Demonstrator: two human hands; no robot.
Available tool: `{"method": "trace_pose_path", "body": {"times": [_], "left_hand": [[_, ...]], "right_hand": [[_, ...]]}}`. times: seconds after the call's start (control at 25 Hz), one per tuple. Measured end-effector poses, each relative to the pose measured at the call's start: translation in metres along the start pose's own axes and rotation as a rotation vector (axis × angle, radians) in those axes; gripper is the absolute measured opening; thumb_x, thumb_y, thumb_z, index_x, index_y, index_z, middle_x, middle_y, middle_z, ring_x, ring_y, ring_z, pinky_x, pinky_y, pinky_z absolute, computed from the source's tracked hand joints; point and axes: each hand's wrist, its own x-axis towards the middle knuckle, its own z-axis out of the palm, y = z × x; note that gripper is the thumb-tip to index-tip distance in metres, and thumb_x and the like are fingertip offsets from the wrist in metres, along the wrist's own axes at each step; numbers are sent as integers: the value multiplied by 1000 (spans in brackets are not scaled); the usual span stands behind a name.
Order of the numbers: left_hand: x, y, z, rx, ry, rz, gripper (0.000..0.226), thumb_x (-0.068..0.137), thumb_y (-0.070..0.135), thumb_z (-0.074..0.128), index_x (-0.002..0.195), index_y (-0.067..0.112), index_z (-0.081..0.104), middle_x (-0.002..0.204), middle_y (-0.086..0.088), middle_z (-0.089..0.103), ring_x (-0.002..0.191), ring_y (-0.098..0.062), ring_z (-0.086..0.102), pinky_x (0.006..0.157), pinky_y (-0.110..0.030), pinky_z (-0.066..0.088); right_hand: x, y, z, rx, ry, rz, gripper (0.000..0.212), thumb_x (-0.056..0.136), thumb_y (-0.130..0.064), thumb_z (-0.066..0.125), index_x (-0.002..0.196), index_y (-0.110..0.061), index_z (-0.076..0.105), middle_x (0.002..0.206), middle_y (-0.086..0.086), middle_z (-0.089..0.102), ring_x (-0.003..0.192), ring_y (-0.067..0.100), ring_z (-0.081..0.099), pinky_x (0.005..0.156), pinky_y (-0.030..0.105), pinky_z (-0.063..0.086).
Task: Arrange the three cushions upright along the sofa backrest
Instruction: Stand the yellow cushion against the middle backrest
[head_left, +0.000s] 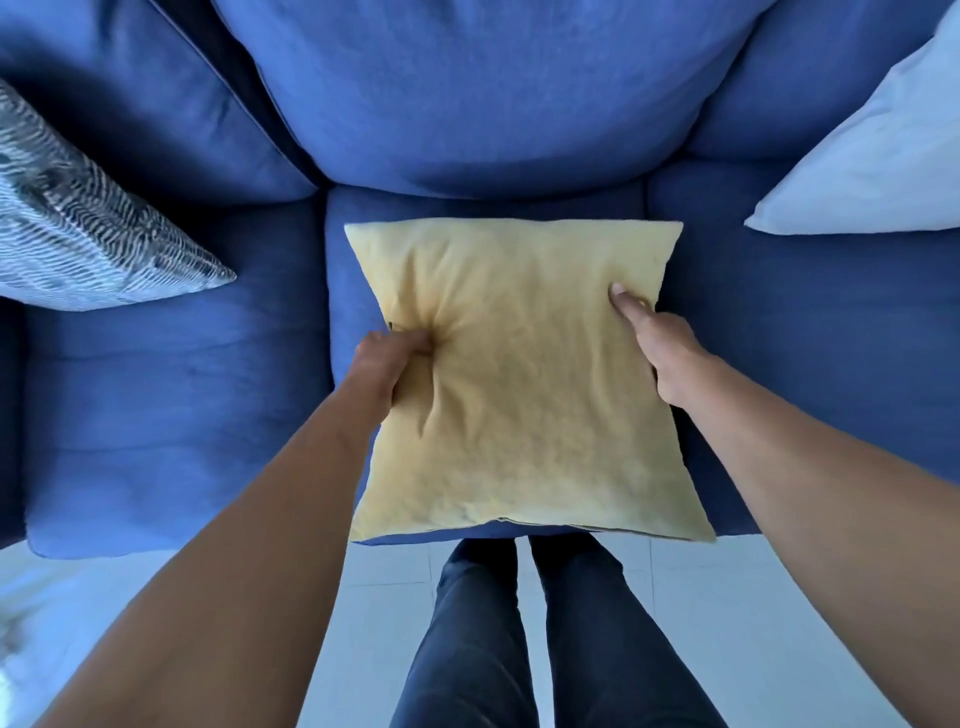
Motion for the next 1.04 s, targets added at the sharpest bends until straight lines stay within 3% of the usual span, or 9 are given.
{"method": "trace_pose_path", "body": {"times": [0.08, 0.16, 0.28, 0.36, 0.52, 0.72, 0.84, 0.96, 1.04], "left_hand": [[-15, 5, -5, -53, -77, -22, 50, 66, 21, 77, 115, 12, 76, 111, -9, 79, 106, -31, 73, 102, -49, 56], [-36, 9, -11, -41, -114, 54, 54, 61, 17, 73, 115, 11, 75, 113, -9, 80, 110, -33, 73, 105, -53, 55], [-68, 14, -30, -147, -164, 246, 46, 65, 5, 65, 110, 11, 72, 104, -4, 81, 97, -24, 76, 87, -43, 62], [-84, 25, -43, -222, -135, 361, 47, 63, -2, 62, 108, 8, 70, 99, -9, 79, 90, -23, 77, 77, -39, 62], [-77, 53, -57, -254, 18, 527, 60, 57, -2, 67, 117, -1, 68, 107, -20, 79, 104, -38, 75, 89, -51, 61], [-49, 74, -39, -156, 43, 487, 55, 56, -3, 73, 110, 9, 74, 101, -10, 82, 102, -30, 76, 90, -50, 62], [-40, 76, -26, -141, 31, 412, 43, 71, -9, 67, 108, 12, 73, 102, -9, 80, 103, -27, 74, 89, -42, 59], [-36, 77, -25, -161, 60, 429, 49, 73, -1, 68, 120, 13, 70, 115, -10, 79, 110, -27, 72, 91, -40, 59], [-43, 74, -27, -117, 83, 453, 54, 72, 11, 71, 125, 20, 67, 115, -1, 78, 110, -21, 71, 91, -38, 58]], "right_hand": [[-14, -5, -4, 13, -73, -33, 90, 68, -77, 76, 133, -16, 64, 122, 2, 73, 107, 24, 69, 90, 41, 55], [-34, -11, -12, 28, -100, -117, 79, 72, -73, 77, 129, -18, 68, 120, 1, 76, 110, 23, 71, 100, 43, 55], [-64, -21, -27, 144, -149, -315, 69, 76, -68, 78, 128, -23, 70, 125, -5, 77, 122, 17, 69, 112, 46, 49], [-83, -34, -33, 232, -214, -440, 70, 81, -59, 79, 137, -21, 64, 134, -3, 74, 129, 17, 66, 115, 47, 45], [-101, -68, -21, 347, -166, -637, 55, 89, -35, 77, 138, -14, 62, 135, 5, 72, 128, 21, 67, 108, 44, 50], [-73, -79, -2, 322, -24, -527, 40, 77, -25, 72, 116, -19, 68, 112, 3, 77, 104, 21, 72, 92, 42, 57], [-62, -80, 5, 295, -35, -460, 25, 81, -23, 73, 104, -28, 63, 96, -8, 72, 86, 10, 67, 71, 28, 49], [-58, -84, 3, 276, -4, -469, 20, 89, -21, 71, 106, -26, 63, 98, -7, 71, 86, 11, 65, 66, 26, 45], [-62, -84, 1, 242, 22, -476, 30, 89, -25, 71, 117, -21, 64, 104, -6, 72, 88, 11, 64, 66, 26, 44]]}}
